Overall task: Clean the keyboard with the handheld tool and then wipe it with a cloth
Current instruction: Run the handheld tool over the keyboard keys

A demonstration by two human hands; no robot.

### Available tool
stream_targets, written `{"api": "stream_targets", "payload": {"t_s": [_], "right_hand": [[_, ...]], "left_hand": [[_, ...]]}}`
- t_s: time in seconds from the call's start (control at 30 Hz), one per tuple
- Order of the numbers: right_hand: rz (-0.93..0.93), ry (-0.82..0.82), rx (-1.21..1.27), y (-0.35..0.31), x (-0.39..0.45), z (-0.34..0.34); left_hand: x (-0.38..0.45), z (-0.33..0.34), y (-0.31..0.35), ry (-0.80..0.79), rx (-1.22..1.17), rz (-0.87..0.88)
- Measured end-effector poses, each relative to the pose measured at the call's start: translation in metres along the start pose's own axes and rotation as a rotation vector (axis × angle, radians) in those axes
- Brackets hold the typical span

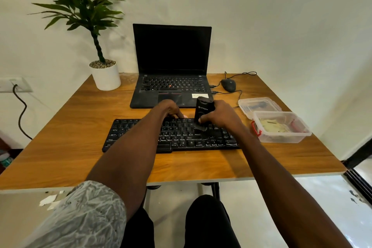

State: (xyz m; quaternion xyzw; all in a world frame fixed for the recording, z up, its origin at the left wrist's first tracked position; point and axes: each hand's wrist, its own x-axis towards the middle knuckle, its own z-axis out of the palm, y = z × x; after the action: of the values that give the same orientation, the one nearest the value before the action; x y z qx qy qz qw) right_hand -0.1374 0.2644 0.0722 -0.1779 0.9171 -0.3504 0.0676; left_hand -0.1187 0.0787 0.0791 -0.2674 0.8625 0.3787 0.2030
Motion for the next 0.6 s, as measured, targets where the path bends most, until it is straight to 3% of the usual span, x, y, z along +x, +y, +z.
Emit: {"api": "stream_targets", "payload": {"t_s": [0.13,0.3,0.47,0.6], "right_hand": [[0.058,0.146,-0.103,0.002,0.004,-0.012],[0.022,-0.075,0.06,-0.002,-0.001,0.0],[0.071,0.158,-0.159,-0.005,0.009,-0.003],[-0.073,-0.06,-0.017,-0.022,0.004,0.02]], "left_hand": [[0.0,0.0,0.0,-0.008,-0.003,-0.004],[0.002,-0.002,0.001,0.02,-0.002,-0.007],[0.001,-0.001,0.0,-0.022,-0.012,-0.015],[0.006,-0.001,0.0,0.031,0.05,0.005]]}}
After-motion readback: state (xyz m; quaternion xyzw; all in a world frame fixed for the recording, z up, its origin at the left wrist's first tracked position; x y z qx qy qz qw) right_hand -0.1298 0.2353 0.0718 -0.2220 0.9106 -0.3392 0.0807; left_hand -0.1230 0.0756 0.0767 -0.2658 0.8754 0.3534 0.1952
